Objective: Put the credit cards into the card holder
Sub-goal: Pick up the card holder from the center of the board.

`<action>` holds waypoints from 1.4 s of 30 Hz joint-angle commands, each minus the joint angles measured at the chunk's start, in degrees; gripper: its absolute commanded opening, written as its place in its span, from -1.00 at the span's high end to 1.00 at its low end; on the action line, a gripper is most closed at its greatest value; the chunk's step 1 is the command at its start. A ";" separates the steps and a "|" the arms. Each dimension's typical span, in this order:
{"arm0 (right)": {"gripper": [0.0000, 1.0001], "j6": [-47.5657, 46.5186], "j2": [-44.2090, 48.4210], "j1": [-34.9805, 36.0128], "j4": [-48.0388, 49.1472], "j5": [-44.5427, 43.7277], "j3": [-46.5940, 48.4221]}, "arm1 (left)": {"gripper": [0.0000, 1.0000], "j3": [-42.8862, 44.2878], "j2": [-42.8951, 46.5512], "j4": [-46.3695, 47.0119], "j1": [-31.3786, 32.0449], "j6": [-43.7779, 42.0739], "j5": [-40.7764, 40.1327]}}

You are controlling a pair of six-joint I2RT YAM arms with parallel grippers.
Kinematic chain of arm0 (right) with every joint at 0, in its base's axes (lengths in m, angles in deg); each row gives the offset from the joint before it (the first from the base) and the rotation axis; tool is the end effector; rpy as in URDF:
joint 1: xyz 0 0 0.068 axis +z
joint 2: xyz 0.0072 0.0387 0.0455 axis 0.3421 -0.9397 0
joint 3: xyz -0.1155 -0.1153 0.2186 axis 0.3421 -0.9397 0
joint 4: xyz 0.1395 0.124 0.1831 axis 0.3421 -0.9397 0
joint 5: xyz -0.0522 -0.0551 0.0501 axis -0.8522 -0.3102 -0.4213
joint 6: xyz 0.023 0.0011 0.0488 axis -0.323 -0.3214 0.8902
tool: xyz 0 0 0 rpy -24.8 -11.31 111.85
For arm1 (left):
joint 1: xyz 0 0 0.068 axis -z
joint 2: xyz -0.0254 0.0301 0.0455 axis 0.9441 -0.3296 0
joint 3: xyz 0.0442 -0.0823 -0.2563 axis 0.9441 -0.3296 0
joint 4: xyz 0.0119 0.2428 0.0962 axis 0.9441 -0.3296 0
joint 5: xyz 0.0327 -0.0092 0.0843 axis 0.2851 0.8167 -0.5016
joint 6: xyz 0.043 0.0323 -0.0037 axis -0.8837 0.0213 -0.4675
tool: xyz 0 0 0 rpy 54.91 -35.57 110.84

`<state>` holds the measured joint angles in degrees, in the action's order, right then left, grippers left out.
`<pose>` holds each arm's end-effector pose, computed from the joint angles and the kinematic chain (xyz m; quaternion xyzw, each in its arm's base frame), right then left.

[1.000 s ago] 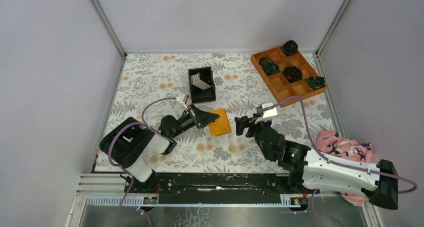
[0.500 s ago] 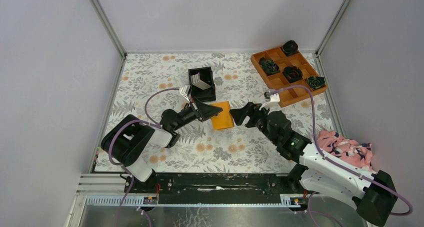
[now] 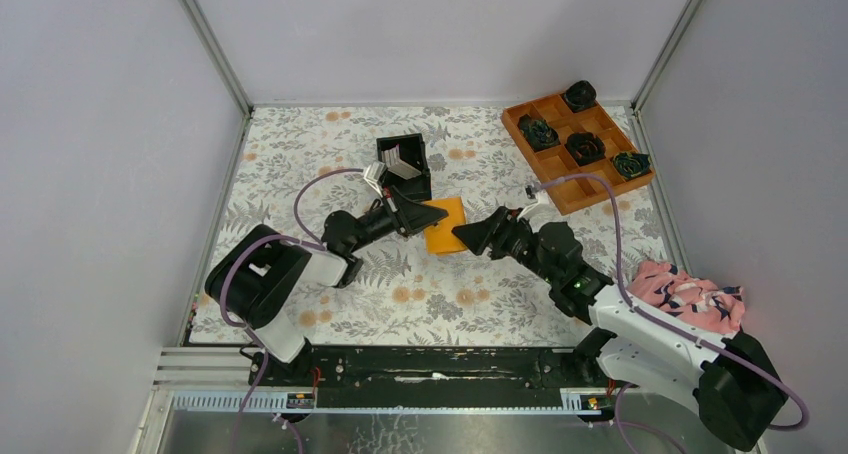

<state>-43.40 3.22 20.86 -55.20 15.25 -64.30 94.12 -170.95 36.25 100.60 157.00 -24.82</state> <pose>0.1600 0.1418 0.2575 -0.0092 0.7154 0.4883 0.4996 0.2394 -0.1595 0.2058 -0.0356 0.5994 -0.7373 0.3096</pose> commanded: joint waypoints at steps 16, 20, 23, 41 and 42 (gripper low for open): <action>1.00 4.91 -2.52 -2.27 15.39 5.92 -1.78 | 0.09 -0.78 -0.94 4.55 -1.04 1.52 -0.73; 1.00 1.08 -1.62 -2.28 12.12 3.47 -1.02 | 0.00 -1.73 -1.11 3.91 -1.91 0.55 -1.26; 1.00 -2.02 -1.37 -2.27 9.43 1.91 0.11 | -0.09 -2.55 -0.55 1.44 -2.54 -1.36 -1.34; 1.00 -17.06 -3.22 -1.58 1.87 -3.38 4.66 | -0.18 2.10 17.96 -49.23 1.09 -22.73 -9.24; 1.00 -17.79 -3.58 -1.15 1.38 -3.94 5.01 | -0.19 3.40 18.38 -52.47 1.83 -24.24 -10.16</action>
<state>-56.43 0.57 18.96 -54.76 13.87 -63.38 92.78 -154.69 -0.18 99.95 140.59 -30.78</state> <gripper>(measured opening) 0.041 0.585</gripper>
